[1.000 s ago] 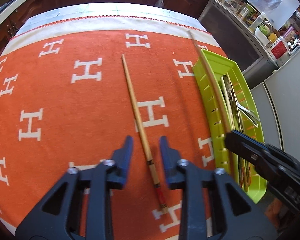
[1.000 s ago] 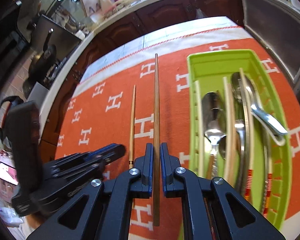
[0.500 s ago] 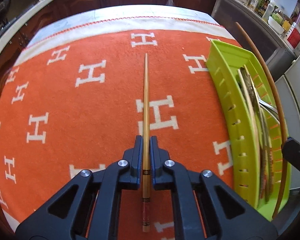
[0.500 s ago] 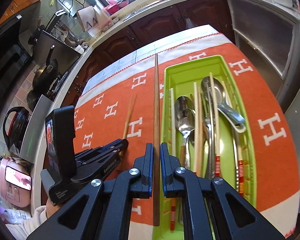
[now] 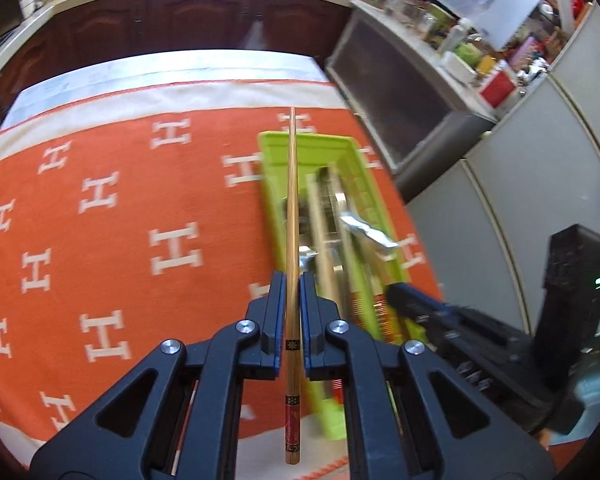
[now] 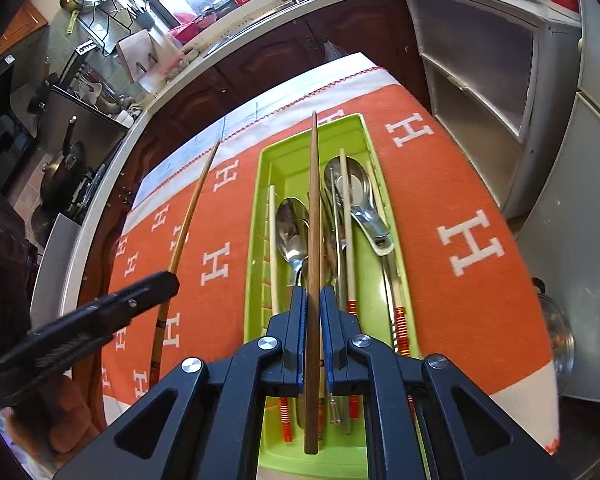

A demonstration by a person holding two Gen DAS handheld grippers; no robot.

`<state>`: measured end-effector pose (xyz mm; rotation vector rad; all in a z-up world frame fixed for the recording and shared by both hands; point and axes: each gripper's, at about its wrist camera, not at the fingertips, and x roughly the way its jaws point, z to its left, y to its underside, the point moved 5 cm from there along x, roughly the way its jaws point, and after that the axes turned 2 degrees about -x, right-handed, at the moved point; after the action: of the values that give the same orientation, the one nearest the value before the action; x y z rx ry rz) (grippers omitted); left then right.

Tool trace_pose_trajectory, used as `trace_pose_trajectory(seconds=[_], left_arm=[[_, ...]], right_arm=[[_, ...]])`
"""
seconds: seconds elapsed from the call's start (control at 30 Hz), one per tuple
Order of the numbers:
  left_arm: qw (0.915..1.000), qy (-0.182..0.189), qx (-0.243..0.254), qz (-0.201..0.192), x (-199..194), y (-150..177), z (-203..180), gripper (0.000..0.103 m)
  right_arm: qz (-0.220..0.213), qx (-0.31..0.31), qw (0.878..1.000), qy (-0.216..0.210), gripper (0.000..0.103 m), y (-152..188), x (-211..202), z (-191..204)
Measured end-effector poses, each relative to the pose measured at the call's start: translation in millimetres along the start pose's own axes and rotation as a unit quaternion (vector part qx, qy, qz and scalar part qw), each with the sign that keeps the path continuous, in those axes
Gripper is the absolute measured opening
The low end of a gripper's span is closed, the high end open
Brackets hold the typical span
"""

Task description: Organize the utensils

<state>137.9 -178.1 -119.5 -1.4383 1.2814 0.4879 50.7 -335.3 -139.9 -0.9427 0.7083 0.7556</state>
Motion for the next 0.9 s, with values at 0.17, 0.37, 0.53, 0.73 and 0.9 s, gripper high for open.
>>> trace_pose_trajectory(seconds=[0.17, 0.37, 0.53, 0.73, 0.9], left_arm=[[0.9998, 0.005, 0.021, 0.003, 3.1, 1.6, -27.4, 0.005], [0.9993, -0.006, 0.033, 0.015, 6.4, 13.6, -29.7, 0.005], [0.9992, -0.012, 0.039, 0.004, -3.4, 19.9, -17.8, 0.005], [0.9977, -0.038, 0.053, -0.018, -27.3, 26.4, 0.6, 0.006], [0.9958, -0.061, 0.055, -0.04, -54.3, 36.2, 19.2, 0.035]], right_arm=[[-0.013, 0.018, 1.0, 0.005, 0.019, -1.5, -8.5, -5.4], [-0.019, 0.025, 0.999, 0.01, 0.02, 2.4, -13.8, -7.0], [-0.018, 0.023, 1.0, 0.011, 0.02, 7.3, -16.1, -4.5], [-0.021, 0.007, 1.0, 0.01, 0.02, 12.3, -20.9, 8.1], [-0.019, -0.022, 1.0, 0.009, 0.02, 18.6, -28.1, 27.4]])
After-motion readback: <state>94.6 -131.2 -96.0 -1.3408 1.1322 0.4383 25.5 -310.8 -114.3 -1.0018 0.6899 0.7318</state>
